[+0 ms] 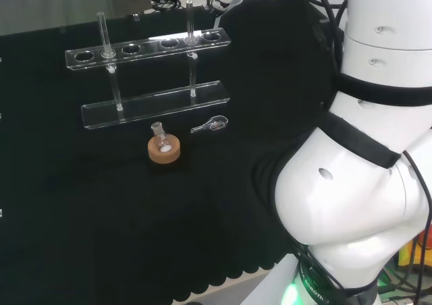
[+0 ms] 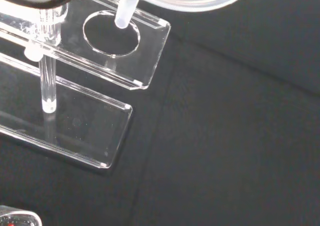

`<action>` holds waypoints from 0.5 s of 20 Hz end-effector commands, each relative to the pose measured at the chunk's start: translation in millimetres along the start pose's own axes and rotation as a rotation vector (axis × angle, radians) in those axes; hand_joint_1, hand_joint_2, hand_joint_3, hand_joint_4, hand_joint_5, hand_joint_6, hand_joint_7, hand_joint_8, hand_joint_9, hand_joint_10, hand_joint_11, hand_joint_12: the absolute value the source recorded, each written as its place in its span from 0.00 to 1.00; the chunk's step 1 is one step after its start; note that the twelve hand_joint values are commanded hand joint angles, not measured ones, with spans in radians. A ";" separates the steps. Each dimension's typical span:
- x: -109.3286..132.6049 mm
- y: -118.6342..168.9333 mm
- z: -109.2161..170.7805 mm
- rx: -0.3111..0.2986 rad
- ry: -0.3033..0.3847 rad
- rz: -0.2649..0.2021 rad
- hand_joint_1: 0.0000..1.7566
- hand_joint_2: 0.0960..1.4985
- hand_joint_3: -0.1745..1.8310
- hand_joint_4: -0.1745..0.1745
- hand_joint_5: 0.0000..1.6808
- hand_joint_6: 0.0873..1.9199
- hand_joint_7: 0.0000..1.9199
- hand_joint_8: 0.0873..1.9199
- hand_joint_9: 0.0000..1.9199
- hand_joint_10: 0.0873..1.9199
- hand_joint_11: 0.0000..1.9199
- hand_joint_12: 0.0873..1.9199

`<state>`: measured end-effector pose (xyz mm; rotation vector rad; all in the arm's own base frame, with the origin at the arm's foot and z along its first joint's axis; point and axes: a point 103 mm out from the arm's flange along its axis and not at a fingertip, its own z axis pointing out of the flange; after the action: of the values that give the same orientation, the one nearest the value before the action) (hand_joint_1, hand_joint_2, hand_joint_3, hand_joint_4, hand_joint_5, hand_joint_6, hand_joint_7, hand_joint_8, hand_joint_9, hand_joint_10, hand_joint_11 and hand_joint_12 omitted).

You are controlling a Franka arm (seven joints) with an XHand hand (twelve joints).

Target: Put the funnel back on the funnel stand.

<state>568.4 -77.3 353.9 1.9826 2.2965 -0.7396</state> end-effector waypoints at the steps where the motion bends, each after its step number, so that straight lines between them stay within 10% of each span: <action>1: 2.3 10.9 5.0 -0.004 0.007 -0.010 0.48 0.45 0.44 0.45 0.39 0.39 0.33 0.34 0.56 0.26 0.25 0.66; 10: -0.8 23.0 14.2 0.021 0.005 -0.004 0.48 0.45 0.44 0.44 0.39 0.39 0.33 0.33 0.56 0.26 0.25 0.66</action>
<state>584.2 -78.5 338.1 1.9825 2.3086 -0.7462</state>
